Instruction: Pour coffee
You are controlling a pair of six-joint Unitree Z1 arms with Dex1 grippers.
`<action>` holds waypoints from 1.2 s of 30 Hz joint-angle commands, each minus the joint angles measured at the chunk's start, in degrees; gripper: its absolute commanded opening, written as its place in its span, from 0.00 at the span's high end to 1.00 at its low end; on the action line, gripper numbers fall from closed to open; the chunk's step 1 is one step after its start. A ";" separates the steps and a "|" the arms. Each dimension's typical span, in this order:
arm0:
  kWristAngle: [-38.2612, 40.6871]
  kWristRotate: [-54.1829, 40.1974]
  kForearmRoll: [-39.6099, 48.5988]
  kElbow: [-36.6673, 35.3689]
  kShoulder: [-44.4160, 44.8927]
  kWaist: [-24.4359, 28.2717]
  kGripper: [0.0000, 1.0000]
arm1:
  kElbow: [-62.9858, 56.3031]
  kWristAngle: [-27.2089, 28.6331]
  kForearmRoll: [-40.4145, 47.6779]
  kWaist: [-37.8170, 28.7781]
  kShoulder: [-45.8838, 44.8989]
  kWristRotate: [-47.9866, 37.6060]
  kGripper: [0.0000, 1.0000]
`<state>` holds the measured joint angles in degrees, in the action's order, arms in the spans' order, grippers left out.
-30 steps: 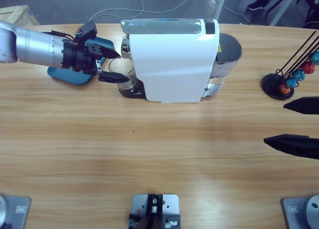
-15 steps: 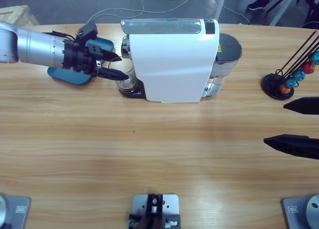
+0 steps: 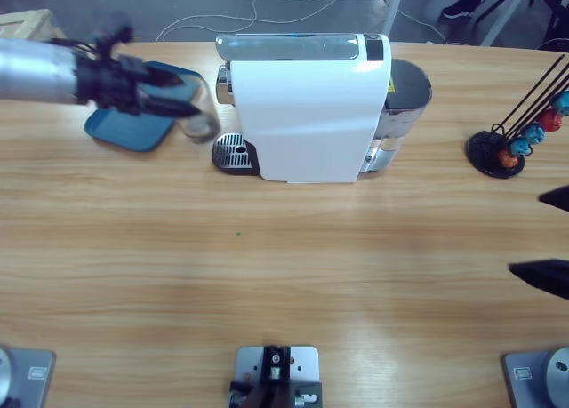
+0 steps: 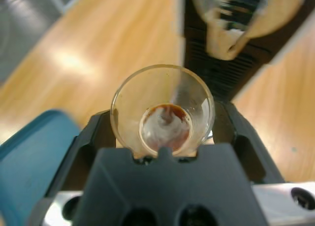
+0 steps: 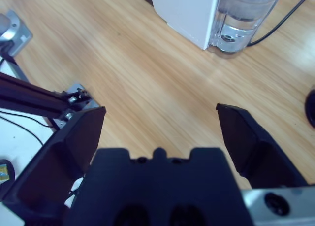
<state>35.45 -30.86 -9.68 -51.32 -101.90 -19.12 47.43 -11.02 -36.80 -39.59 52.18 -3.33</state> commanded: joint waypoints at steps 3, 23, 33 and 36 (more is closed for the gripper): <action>-14.41 14.48 -7.49 1.96 -1.51 8.24 1.00 | -1.45 -0.41 -1.99 -0.27 -3.58 -0.27 0.00; -19.45 16.19 -18.18 1.11 -14.41 8.95 0.02 | -1.55 -0.58 -0.23 -0.29 0.25 -0.97 0.00; -19.70 16.38 -18.14 6.67 -2.65 9.70 0.01 | -1.24 -0.07 -1.34 -0.31 -1.47 -0.96 0.00; -20.47 18.98 -15.56 10.17 11.80 9.10 0.01 | -1.01 1.58 -1.45 -0.31 -1.73 -0.89 0.00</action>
<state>16.65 -14.91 -27.18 -47.86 -110.44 -10.36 47.44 -11.02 -37.47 -39.59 51.42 -3.74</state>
